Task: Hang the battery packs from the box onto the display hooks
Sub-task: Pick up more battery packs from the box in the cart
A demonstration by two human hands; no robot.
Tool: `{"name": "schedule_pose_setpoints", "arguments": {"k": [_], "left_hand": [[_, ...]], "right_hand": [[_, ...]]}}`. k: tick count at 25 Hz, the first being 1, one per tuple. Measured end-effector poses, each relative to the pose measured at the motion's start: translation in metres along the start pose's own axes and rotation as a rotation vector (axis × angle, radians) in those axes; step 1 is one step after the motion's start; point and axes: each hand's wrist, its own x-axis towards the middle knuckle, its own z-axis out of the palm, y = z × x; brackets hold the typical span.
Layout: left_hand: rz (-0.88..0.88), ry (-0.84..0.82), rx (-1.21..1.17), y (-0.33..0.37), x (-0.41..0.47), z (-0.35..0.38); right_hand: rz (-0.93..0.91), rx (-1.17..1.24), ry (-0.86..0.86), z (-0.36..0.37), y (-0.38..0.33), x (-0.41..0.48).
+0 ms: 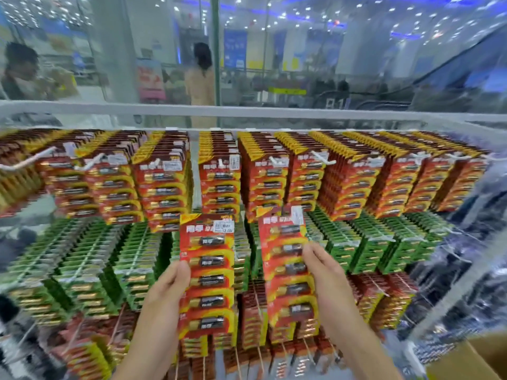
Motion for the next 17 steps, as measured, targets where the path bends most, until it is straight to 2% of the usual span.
{"name": "schedule_pose_setpoints", "arguments": {"k": [3, 8, 17], "left_hand": [[0.062, -0.028, -0.011, 0.015, 0.006, 0.018], [0.133, -0.033, -0.021, 0.025, 0.013, 0.048], [0.152, -0.063, -0.033, 0.015, 0.026, 0.086]], "right_hand": [[-0.161, -0.044, 0.096, -0.014, -0.032, 0.016], [-0.271, -0.074, 0.149, -0.039, -0.076, 0.035], [-0.250, -0.145, 0.176, -0.057, -0.083, 0.067]]}}
